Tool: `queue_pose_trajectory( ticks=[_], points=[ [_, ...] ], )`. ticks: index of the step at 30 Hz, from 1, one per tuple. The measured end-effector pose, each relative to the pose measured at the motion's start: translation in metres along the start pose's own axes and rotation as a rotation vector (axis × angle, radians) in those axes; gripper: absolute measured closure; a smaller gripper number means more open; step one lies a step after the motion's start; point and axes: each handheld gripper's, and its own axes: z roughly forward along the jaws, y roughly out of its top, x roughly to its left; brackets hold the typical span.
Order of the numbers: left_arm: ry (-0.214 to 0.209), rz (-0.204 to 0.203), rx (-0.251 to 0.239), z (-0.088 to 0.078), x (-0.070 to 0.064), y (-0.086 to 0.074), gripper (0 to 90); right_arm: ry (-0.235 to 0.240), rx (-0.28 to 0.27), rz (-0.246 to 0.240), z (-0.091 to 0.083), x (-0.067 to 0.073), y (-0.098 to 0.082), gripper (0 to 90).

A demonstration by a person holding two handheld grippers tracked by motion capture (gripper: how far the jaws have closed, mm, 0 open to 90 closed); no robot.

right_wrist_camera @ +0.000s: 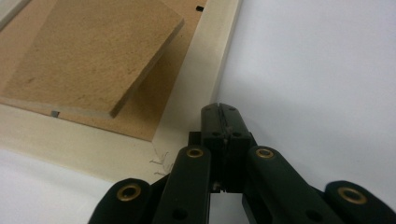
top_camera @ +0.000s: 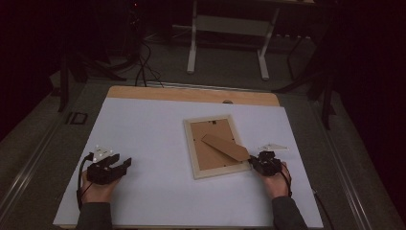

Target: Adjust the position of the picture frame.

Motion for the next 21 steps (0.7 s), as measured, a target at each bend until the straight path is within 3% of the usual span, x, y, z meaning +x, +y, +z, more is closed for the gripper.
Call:
queue_pose_trajectory(
  ticks=[15, 21],
  points=[
    [0.003, 0.012, 0.011, 0.003, -0.002, -0.001, 48.6, 0.017, 0.015, -0.049, 0.002, 0.014, 0.001, 89.9],
    [0.003, 0.011, 0.011, 0.003, -0.002, -0.001, 48.6, 0.046, 0.018, -0.098, 0.003, 0.021, 0.001, 89.9]
  ],
)
